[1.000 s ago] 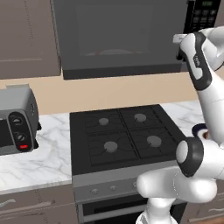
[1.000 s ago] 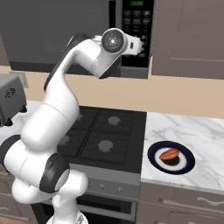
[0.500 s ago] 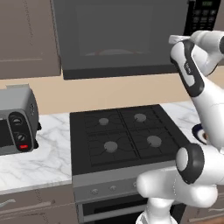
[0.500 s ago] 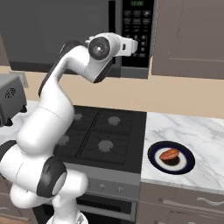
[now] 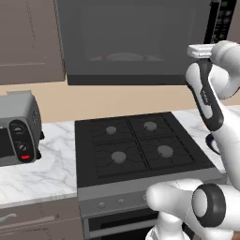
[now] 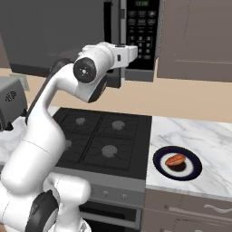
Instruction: Pick the sweet potato from the counter and place it in the microwave. Then turn on the microwave.
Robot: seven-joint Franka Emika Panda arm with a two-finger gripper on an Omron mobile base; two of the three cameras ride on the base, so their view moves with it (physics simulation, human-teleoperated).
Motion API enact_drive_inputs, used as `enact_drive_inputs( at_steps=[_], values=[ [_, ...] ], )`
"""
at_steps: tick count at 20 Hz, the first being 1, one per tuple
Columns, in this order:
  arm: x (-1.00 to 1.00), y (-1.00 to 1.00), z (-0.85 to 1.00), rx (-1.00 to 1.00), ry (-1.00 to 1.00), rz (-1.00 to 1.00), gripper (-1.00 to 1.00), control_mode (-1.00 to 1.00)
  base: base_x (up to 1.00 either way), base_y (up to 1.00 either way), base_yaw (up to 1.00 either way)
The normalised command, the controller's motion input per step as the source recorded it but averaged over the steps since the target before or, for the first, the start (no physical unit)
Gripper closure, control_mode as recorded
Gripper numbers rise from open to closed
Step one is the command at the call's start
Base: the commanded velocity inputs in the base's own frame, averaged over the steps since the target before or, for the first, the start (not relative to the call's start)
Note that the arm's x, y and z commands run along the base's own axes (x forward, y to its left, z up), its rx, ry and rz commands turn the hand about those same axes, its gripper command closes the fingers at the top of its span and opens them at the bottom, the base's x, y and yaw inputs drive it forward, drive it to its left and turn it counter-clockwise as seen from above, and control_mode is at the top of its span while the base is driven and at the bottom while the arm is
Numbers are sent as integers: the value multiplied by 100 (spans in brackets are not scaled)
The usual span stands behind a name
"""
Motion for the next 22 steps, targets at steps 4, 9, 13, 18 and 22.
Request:
enact_drive_inputs(
  at_steps=[4,9,13,18,22],
  values=[
    [-100,-16,29,-5,0,-16,100,-100,0,0,0],
    [-100,-1,22,-5,0,-22,100,-100,0,0,0],
    [-100,1,10,-5,2,-23,100,-100,0,0,0],
    [-100,16,11,-4,4,-20,100,-100,0,0,0],
    [-100,41,11,-3,3,-16,100,-100,0,0,0]
  ],
)
